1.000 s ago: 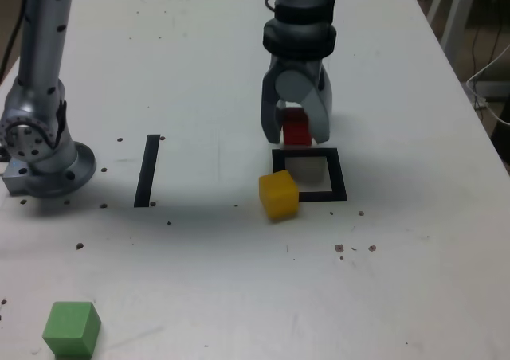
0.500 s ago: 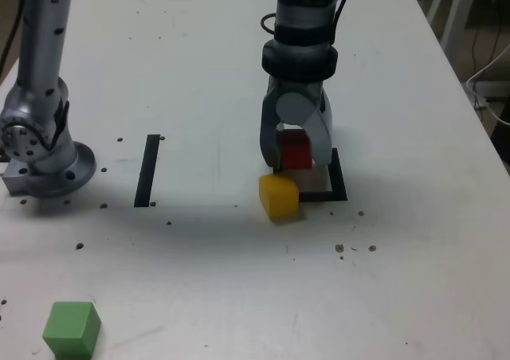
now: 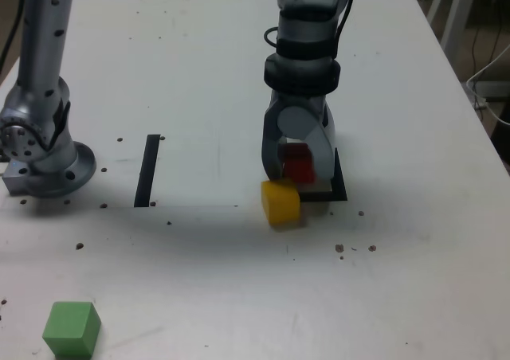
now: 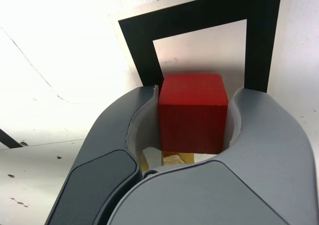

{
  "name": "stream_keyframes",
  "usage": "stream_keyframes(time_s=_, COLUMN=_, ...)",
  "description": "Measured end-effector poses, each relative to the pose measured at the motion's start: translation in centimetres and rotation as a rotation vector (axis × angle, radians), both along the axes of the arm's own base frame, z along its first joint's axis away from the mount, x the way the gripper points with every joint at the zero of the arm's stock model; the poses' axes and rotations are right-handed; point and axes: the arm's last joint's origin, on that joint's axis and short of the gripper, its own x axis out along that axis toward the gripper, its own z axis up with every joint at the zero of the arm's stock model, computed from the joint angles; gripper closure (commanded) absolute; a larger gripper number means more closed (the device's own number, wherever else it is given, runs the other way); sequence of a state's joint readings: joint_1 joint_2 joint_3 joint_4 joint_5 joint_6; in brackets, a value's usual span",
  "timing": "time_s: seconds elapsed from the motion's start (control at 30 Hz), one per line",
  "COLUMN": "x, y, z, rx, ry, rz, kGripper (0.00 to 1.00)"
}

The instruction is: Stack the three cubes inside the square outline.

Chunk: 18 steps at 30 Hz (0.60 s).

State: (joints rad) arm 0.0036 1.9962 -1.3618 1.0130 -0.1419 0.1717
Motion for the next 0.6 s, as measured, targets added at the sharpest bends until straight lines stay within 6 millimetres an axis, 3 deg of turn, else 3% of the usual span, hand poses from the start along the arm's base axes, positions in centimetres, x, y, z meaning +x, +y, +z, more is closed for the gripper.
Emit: stream_keyframes(time_s=0.6, x=0.4, y=-0.08, z=-0.68, rx=0.001, ry=-0.002, rz=-0.002, kGripper=0.68)
